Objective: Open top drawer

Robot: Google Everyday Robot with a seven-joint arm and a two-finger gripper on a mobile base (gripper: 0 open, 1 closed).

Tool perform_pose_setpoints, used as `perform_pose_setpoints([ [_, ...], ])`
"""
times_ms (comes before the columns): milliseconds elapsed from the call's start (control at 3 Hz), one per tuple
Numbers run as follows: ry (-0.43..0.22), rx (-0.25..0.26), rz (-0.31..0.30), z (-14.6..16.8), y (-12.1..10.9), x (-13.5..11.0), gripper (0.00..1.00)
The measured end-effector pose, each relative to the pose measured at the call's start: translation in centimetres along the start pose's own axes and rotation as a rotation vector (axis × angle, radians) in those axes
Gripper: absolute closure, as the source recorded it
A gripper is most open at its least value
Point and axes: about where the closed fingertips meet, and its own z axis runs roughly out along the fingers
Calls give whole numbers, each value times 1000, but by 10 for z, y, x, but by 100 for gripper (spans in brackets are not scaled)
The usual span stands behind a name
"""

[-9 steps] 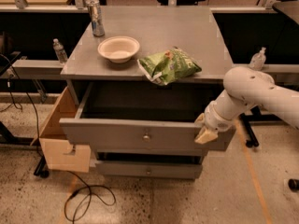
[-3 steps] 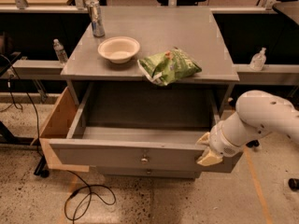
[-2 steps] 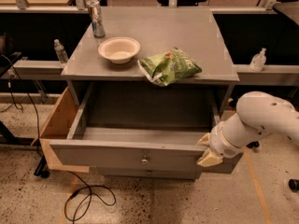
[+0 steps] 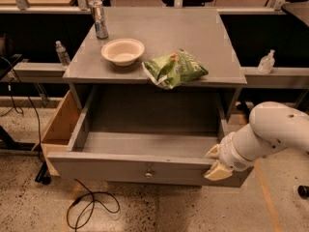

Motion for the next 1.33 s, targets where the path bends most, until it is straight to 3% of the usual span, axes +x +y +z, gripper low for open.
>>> perform_pose_setpoints([
  [333,-14,13,33,-5,19,2,100],
  [667,-14,13,33,-6,20,2,84],
  [1333,-13,10,31,-5,21,2,38],
])
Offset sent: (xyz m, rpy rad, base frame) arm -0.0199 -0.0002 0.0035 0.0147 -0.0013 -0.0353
